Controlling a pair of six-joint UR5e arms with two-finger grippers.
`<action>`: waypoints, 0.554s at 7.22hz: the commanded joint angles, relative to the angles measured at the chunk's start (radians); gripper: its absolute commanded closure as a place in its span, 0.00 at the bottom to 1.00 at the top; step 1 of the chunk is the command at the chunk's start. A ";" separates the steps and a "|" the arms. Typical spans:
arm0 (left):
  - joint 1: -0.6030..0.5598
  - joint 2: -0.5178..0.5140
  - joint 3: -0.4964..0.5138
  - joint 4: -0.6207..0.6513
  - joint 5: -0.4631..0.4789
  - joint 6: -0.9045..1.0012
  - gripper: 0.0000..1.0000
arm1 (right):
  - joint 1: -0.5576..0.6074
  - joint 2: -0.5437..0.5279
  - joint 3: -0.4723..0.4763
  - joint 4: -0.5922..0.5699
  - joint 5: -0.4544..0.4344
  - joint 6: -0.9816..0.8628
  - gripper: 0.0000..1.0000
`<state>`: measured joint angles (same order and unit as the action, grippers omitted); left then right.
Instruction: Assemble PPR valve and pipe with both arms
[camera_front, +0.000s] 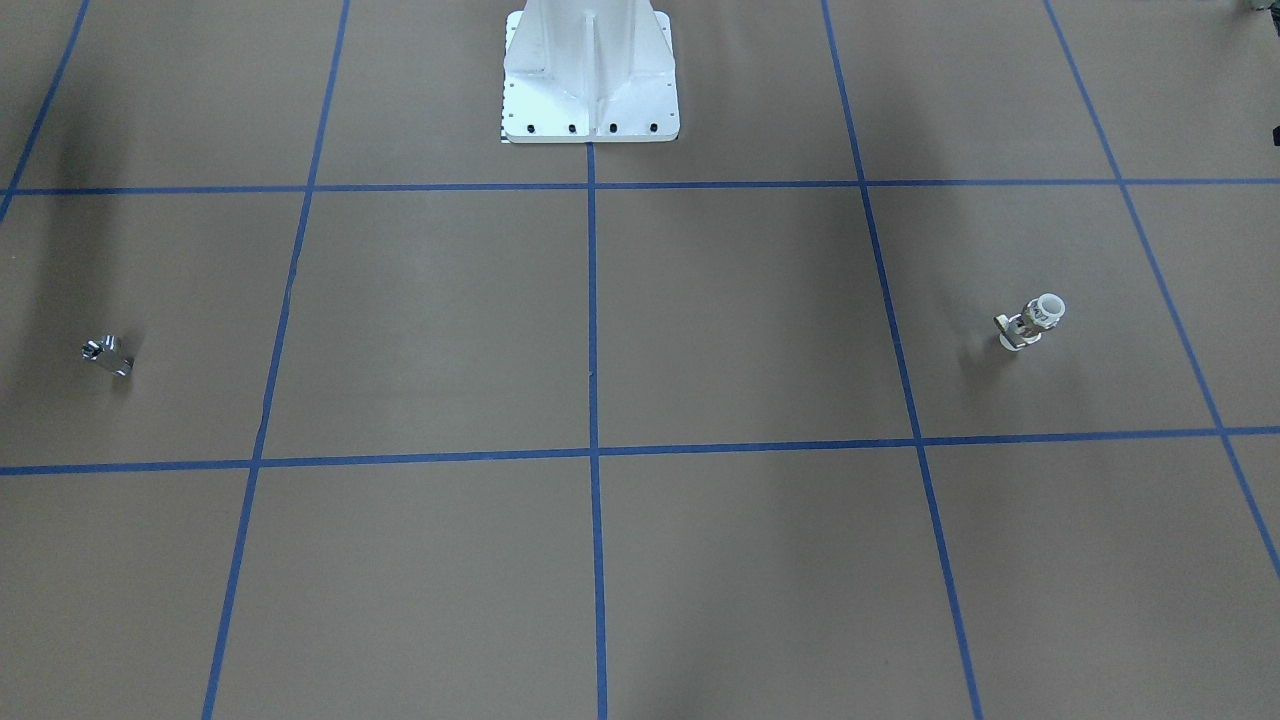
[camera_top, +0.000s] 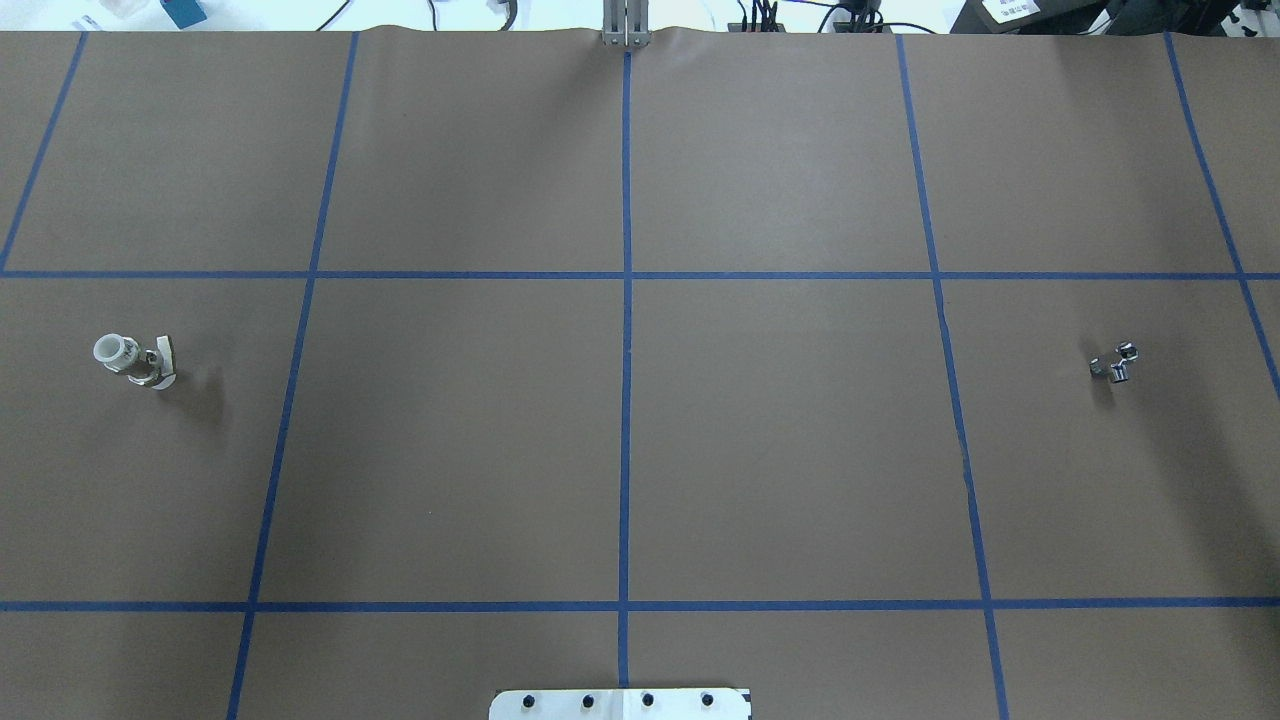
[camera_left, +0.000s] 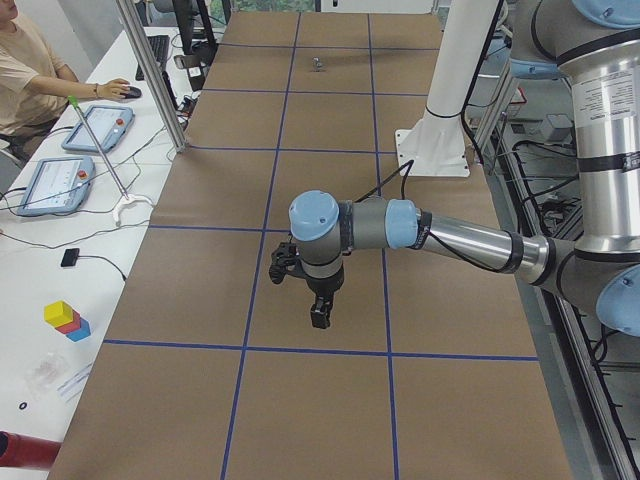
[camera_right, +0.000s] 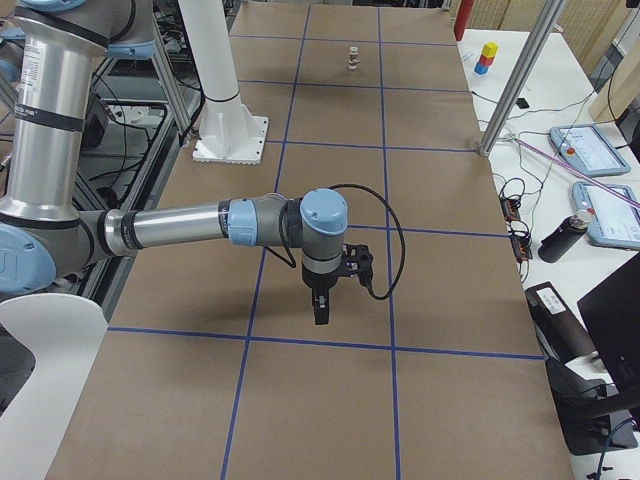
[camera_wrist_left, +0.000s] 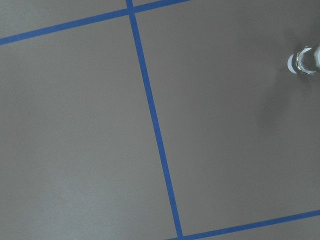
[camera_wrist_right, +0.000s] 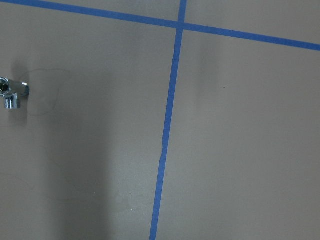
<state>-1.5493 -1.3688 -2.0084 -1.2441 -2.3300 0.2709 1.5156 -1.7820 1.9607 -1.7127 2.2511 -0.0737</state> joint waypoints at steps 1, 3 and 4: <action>-0.002 -0.056 -0.001 -0.002 -0.008 -0.002 0.00 | 0.000 0.134 -0.025 0.018 -0.008 0.009 0.00; 0.000 -0.171 0.006 -0.040 -0.005 -0.001 0.00 | -0.002 0.171 -0.043 0.021 0.001 0.014 0.00; 0.002 -0.191 0.011 -0.099 -0.009 0.001 0.00 | -0.002 0.173 -0.034 0.021 0.005 0.009 0.00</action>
<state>-1.5495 -1.5158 -2.0032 -1.2870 -2.3366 0.2699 1.5147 -1.6194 1.9216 -1.6933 2.2514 -0.0617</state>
